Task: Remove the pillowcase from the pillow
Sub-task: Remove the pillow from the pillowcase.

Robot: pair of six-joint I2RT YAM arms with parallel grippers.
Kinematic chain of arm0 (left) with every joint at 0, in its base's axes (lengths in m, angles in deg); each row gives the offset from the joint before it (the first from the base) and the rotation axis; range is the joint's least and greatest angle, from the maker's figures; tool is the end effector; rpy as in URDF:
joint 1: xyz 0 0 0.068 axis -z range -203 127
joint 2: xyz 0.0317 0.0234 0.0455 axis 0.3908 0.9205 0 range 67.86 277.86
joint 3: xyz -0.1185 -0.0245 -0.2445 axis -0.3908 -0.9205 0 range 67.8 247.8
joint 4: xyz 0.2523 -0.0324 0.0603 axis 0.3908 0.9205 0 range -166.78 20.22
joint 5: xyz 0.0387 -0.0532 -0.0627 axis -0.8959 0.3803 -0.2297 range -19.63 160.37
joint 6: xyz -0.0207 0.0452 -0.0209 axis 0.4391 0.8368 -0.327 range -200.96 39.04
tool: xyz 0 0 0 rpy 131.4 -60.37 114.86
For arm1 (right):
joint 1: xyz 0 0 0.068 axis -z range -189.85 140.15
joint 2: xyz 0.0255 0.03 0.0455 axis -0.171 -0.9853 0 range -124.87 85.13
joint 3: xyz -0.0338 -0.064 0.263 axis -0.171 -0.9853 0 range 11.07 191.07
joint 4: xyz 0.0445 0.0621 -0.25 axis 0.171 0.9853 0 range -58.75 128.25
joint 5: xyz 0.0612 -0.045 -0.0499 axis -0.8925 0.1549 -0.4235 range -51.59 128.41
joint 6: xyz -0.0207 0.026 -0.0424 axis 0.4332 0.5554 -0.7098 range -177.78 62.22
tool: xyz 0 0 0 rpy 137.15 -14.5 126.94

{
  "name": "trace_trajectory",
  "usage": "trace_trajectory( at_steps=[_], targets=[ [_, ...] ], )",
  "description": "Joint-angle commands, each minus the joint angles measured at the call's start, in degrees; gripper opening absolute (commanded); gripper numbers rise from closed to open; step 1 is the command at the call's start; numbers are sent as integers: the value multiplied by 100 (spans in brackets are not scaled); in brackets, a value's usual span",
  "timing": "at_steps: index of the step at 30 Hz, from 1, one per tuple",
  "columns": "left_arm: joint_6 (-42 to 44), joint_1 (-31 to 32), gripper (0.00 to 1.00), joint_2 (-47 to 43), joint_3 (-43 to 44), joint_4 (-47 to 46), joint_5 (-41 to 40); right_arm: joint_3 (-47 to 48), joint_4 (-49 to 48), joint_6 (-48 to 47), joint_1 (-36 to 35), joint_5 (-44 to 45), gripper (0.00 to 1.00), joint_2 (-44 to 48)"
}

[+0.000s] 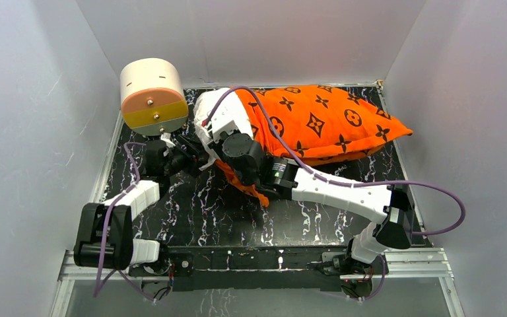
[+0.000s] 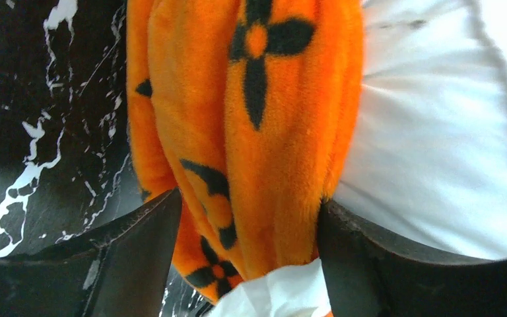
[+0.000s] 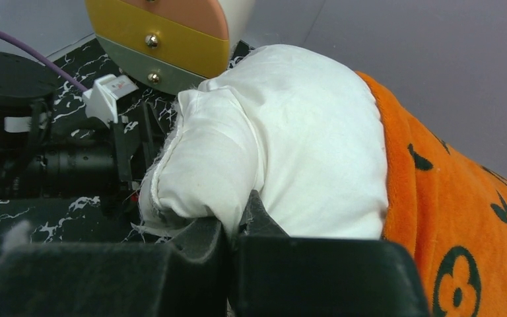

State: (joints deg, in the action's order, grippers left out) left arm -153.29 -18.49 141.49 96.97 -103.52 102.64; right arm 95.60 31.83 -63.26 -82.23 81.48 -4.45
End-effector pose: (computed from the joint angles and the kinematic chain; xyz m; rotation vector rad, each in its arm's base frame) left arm 0.2594 -0.0395 0.2063 -0.7859 1.9474 -1.3986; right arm 0.1342 0.3423 0.4059 -0.5437 1.5568 0.2647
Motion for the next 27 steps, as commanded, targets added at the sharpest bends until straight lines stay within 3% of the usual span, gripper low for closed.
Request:
trace_trajectory(
  at_steps=[1,11,16,20,24,27],
  targets=[
    [249,387,67,501,-58,440,-216,1092,-1499,343,-144,-442,0,189],
    [-69,880,63,2090,-341,-679,-331,1412,-1903,115,-309,-605,0,73],
    [-47,1267,70,2343,-176,-841,-461,1305,-2056,-69,-379,-414,0,101],
    [40,1276,79,1637,-434,-540,-739,1107,-2220,-443,-380,58,0,150],
    [650,1153,93,220,-249,1236,-1487,627,-2272,-664,-365,468,0,296],
    [904,799,98,-602,-213,2051,-1584,131,-2197,-434,-356,603,0,486]
  ],
)
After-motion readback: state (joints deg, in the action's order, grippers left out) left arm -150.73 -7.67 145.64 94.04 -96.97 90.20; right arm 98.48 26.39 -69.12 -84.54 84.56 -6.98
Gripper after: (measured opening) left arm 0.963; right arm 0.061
